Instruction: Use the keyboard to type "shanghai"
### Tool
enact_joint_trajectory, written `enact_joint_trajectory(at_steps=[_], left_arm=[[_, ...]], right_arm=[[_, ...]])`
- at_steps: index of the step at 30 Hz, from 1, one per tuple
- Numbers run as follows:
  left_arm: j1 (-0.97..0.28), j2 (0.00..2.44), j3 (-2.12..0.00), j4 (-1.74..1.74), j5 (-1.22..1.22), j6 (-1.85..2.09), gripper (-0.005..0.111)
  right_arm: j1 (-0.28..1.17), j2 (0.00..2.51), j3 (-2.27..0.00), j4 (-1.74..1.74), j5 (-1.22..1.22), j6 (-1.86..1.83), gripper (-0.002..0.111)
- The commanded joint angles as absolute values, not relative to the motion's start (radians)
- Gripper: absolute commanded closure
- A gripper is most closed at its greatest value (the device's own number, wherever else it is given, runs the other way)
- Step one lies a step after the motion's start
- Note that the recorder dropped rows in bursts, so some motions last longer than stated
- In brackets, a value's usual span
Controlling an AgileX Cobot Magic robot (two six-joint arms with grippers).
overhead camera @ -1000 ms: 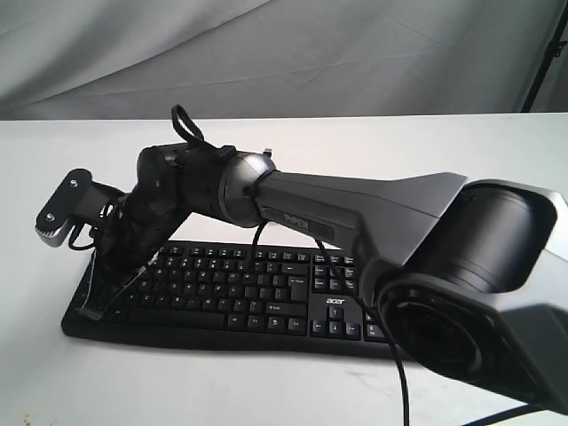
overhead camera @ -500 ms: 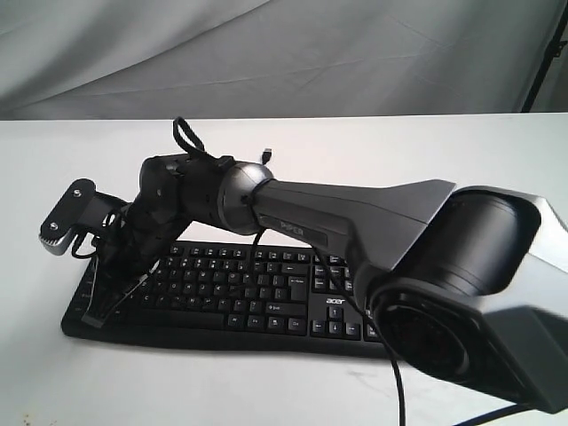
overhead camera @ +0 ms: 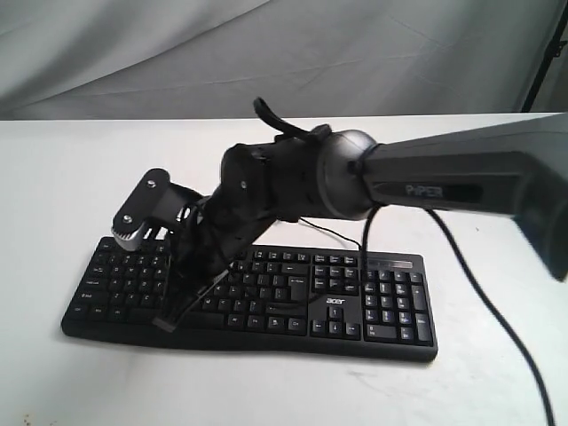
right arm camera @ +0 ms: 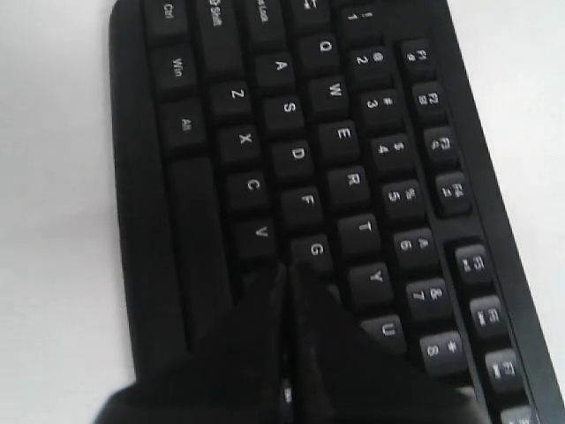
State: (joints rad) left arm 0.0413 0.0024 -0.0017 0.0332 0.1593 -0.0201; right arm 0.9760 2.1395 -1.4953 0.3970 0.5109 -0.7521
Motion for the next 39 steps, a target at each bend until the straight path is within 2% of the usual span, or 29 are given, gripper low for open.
enact_joint_trajectory(at_steps=[1, 39], left_arm=[[0.035, 0.0, 0.0, 0.033, 0.153, -0.023, 0.107], [0.035, 0.0, 0.0, 0.033, 0.153, -0.023, 0.107]], right_arm=[[0.963, 2.08, -1.392, 0.462, 0.424, -0.793, 0.108], [0.958, 2.172, -1.382, 0.575, 0.361, -0.893, 0.108]])
